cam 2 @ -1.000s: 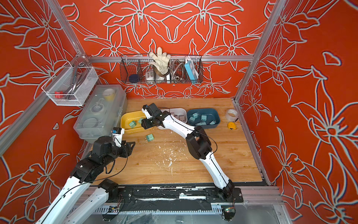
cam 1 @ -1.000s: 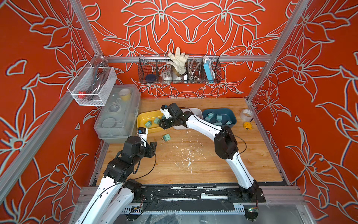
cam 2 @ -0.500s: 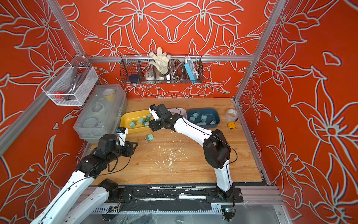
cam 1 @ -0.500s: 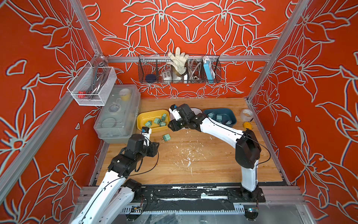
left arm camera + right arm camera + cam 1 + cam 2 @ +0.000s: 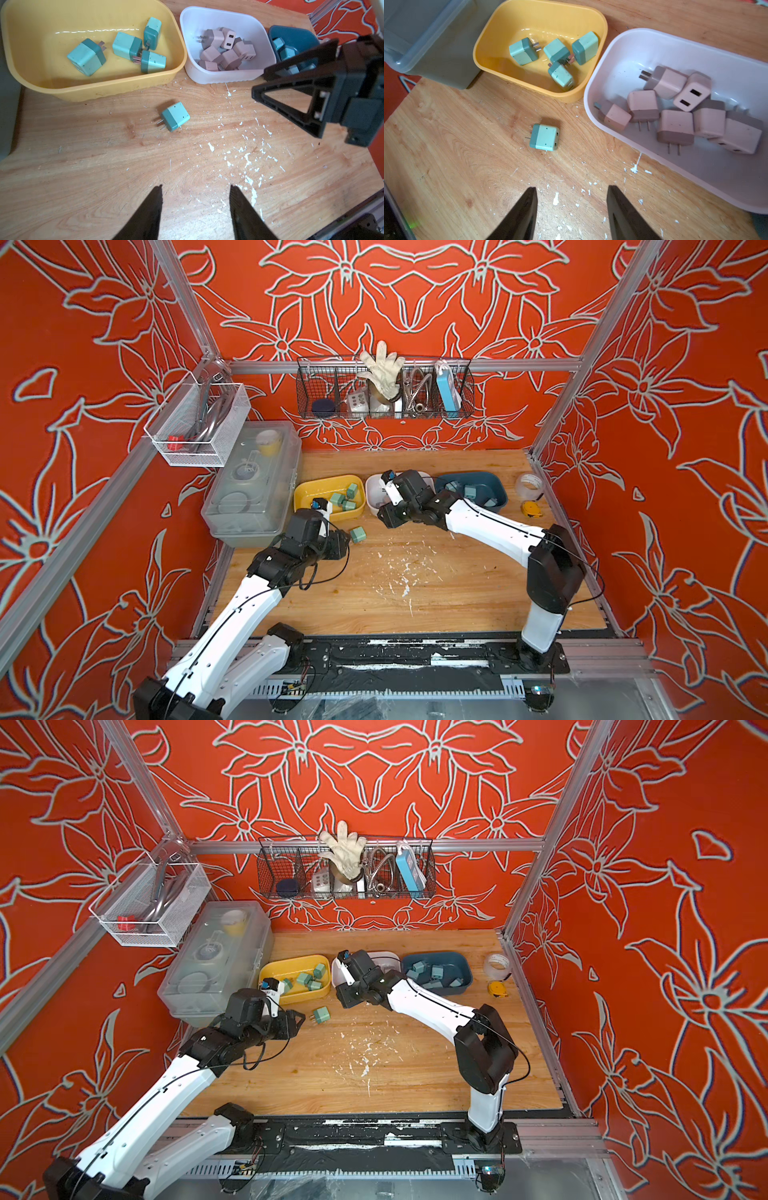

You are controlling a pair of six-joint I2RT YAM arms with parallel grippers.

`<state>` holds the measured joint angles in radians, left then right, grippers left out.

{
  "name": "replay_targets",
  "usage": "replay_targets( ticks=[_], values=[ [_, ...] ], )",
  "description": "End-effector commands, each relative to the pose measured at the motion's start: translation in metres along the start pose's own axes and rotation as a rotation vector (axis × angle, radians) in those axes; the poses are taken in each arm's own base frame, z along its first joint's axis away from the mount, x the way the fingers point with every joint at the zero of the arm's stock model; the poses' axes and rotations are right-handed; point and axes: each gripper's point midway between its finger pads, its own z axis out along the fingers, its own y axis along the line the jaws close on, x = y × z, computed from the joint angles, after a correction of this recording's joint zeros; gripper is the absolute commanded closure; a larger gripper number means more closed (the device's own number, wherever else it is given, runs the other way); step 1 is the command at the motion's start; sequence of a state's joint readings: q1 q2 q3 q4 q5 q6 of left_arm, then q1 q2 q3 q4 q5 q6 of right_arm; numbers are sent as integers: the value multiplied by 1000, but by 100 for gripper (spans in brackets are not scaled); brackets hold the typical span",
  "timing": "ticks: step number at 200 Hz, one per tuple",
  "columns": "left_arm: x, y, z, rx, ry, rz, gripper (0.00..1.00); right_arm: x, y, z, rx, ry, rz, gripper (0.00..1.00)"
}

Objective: Place the plugs by color into the storage box
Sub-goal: Place the plug in the storage box, then pick up the plug from the center of the board.

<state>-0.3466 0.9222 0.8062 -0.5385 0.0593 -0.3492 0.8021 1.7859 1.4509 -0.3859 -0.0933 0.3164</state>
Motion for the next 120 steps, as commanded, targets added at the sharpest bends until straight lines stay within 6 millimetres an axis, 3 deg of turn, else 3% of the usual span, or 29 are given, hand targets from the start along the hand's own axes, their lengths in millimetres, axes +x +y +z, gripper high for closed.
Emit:
replay_targets(
  ticks=[1,67,120],
  values=[
    [-12,4,23,-63,-16,-55,46,0,-21,-17,78,-32,14,42],
    [3,6,113,-144,161,-57,36,27,-54,-40,154,-44,41,41],
    [14,13,153,-183,241,-22,36,37,-57,-39,159,-4,11,40]
  ],
)
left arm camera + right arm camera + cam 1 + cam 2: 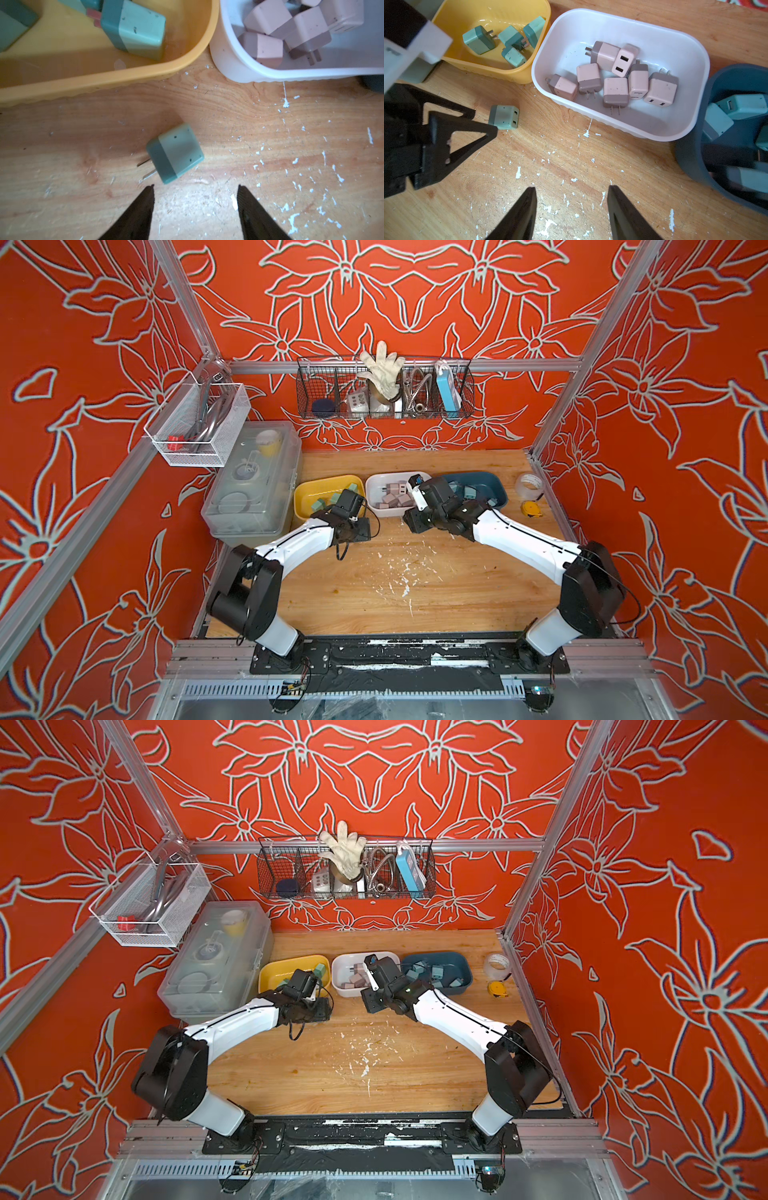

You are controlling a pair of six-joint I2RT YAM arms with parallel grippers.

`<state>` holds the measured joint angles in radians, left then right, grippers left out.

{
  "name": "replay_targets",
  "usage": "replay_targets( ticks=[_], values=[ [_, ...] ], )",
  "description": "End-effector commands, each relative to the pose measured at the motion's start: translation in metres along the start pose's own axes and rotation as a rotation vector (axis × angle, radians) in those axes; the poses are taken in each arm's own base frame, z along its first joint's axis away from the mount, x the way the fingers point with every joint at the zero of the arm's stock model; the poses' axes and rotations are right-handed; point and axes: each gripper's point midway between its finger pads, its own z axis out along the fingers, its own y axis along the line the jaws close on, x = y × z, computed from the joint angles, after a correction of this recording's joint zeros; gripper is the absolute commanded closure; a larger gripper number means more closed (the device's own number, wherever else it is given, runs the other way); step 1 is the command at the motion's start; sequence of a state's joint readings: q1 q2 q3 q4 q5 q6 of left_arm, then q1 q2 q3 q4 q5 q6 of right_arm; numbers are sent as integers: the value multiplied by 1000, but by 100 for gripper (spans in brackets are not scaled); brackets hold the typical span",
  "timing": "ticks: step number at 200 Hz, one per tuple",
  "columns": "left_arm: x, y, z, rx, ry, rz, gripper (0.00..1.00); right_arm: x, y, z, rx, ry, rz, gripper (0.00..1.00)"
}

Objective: Place the plugs by color into the storage box
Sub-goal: Pick up the plug from the center of the board.

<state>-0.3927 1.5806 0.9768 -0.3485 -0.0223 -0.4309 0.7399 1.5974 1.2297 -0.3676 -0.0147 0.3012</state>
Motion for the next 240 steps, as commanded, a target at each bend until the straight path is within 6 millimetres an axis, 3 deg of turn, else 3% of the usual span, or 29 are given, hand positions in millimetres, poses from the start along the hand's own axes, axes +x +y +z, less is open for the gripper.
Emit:
replay_targets(
  ticks=[1,90,190,240],
  values=[
    [-7,-2,9,-10,-8,28,36,4,-9,-3,38,6,-20,40],
    [6,13,40,-91,53,76,38,9,-5,12,19,45,-40,40],
    [9,24,48,-146,54,127,31,13,-10,16,40,65,-51,40],
    [13,21,49,-121,63,135,44,12,-9,17,35,67,-47,40]
  ],
)
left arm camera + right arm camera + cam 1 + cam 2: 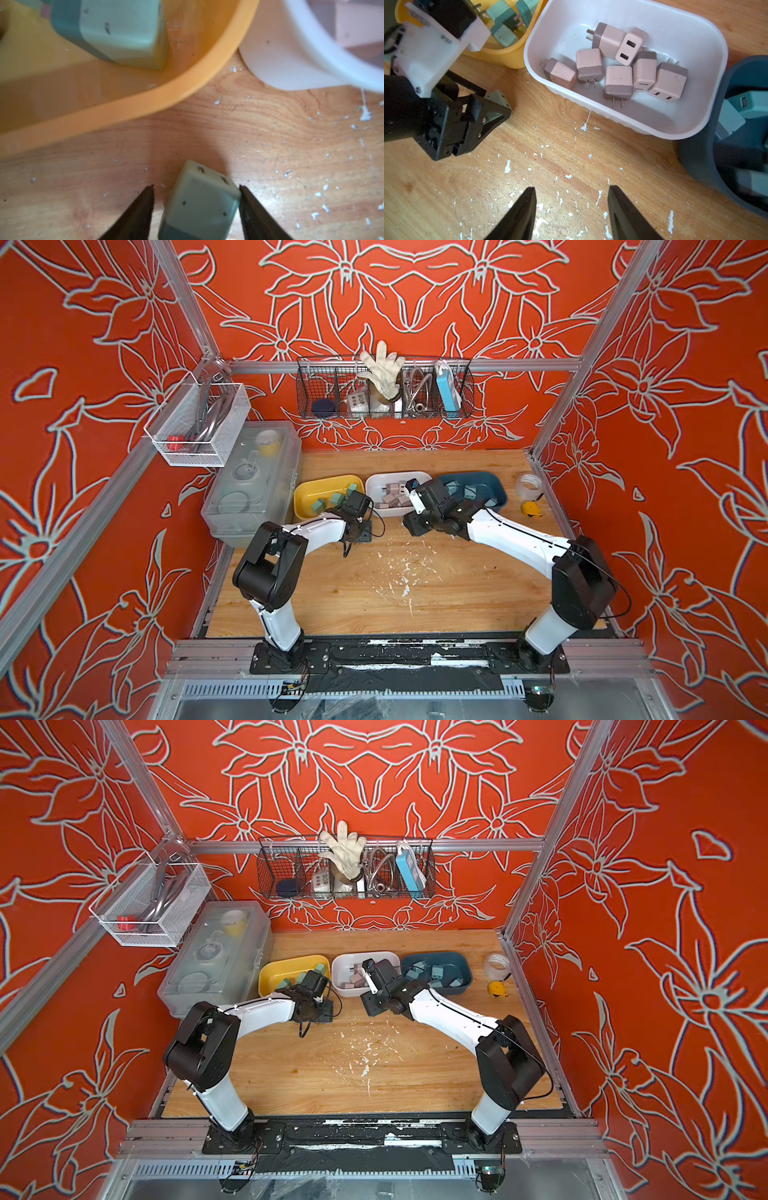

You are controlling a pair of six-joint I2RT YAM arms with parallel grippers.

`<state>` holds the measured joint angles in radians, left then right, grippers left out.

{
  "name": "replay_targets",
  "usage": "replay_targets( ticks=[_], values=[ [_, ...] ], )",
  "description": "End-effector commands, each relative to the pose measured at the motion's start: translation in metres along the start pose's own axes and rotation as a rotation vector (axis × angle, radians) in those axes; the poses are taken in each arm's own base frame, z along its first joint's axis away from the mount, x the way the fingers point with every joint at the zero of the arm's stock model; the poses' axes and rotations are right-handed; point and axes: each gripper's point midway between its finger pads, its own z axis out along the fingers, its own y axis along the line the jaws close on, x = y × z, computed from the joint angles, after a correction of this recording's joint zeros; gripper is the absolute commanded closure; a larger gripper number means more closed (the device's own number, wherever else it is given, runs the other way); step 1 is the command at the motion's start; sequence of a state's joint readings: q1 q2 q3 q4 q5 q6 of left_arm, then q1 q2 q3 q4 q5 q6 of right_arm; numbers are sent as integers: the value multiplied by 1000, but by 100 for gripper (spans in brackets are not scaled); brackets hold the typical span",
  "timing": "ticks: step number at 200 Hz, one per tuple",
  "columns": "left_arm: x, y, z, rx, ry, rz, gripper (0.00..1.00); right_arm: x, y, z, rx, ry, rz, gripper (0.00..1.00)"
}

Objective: Place the plugs by color into the storage box
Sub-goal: Pick up the plug from the center of the board.

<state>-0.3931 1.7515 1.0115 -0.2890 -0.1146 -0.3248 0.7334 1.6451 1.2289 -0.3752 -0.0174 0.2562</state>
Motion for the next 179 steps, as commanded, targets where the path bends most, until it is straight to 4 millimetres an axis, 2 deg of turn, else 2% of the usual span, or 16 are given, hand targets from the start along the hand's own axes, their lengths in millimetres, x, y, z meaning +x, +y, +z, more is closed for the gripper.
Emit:
replay_targets(
  ticks=[1,20,56,101,145,179],
  values=[
    [11,1,5,-2,32,25,45,-1,-5,0,23,12,-3,40],
    [11,-3,5,19,40,24,52,-2,-4,0,22,12,-2,40],
    [9,-6,0,34,41,19,59,-3,-4,-4,20,5,4,40],
    [-6,-11,-26,89,-55,-32,62,-8,0,-9,-5,-18,15,40],
    [-36,-13,-59,102,-179,-61,63,-24,12,-17,-71,-77,39,40],
    [-66,1,-69,63,-259,-96,63,-26,12,-18,-75,-86,42,40]
  ],
)
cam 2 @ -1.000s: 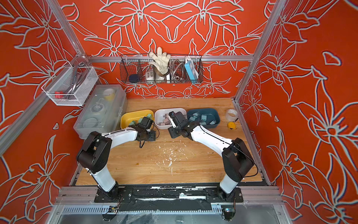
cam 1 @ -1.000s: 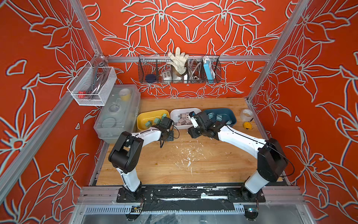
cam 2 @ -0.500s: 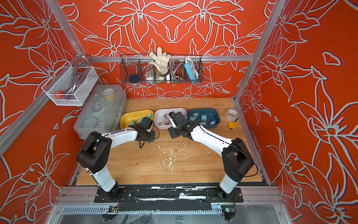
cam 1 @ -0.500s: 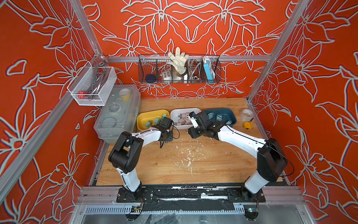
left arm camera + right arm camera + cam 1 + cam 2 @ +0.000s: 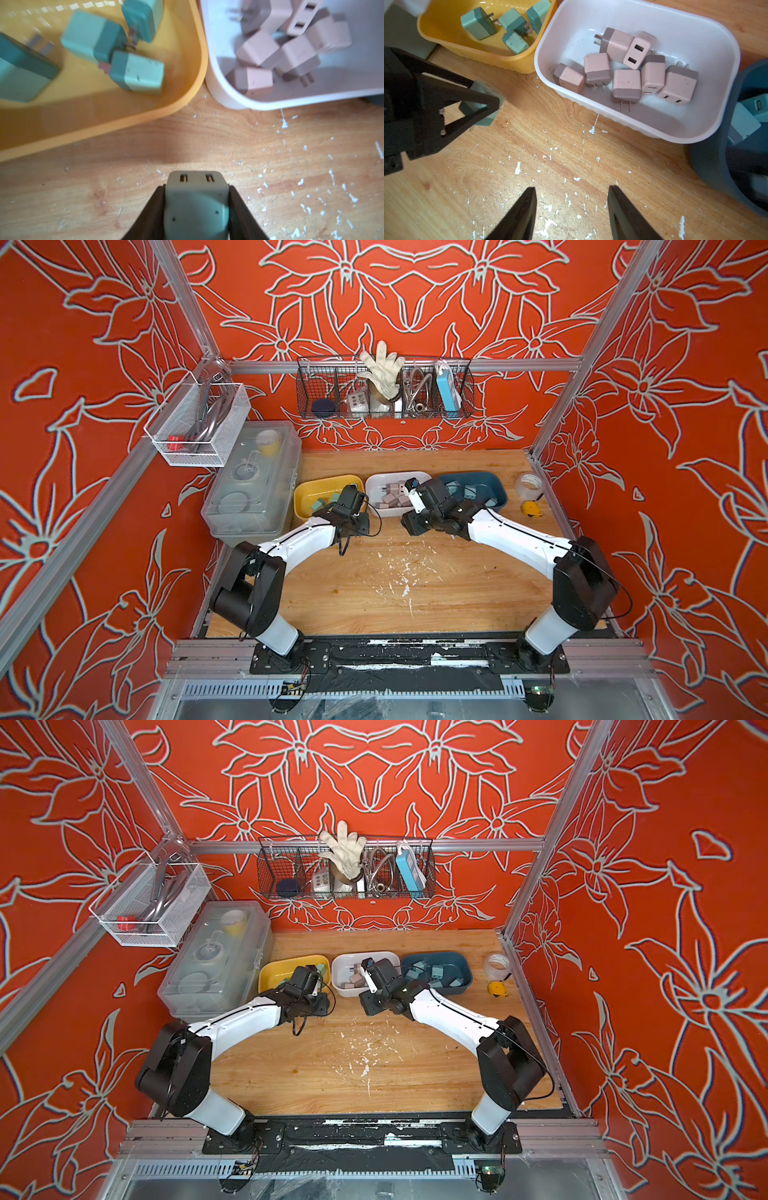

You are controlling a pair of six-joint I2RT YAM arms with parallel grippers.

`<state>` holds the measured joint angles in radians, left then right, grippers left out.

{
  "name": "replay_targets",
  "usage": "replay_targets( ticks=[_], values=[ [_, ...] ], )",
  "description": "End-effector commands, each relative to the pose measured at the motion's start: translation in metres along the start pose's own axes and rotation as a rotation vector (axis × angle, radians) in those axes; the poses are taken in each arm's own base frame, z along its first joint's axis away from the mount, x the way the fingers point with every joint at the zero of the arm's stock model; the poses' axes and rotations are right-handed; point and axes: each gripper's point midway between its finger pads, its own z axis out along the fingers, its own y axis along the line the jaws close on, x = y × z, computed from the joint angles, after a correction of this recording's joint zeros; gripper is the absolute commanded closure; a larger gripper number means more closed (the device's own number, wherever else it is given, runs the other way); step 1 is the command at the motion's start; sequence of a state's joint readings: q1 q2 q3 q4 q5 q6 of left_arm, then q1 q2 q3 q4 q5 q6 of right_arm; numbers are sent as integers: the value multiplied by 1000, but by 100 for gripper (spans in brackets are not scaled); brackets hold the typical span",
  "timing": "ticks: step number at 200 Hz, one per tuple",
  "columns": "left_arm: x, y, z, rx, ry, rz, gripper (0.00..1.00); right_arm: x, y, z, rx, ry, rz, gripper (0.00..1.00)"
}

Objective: Place the plugs by color into the storage box
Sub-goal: Pick up the plug from the center of the board, then place the plug in the storage box.

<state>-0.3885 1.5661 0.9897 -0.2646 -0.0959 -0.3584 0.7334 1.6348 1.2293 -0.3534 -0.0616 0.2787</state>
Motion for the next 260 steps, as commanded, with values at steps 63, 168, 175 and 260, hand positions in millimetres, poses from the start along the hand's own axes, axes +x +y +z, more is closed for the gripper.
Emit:
replay_targets(
  ticks=[63,168,175,260],
  values=[
    [-98,78,15,-167,-149,-184,61,-17,3,-17,-17,-53,-2,40],
    [-128,102,11,-208,-215,-223,27,-11,-1,-27,1,-49,-4,39],
    [-125,103,7,-205,-224,-229,27,-10,-2,-28,9,-49,-7,39],
    [-68,132,-71,-284,-501,-113,29,37,-156,-79,644,-94,-92,38]
  ],
)
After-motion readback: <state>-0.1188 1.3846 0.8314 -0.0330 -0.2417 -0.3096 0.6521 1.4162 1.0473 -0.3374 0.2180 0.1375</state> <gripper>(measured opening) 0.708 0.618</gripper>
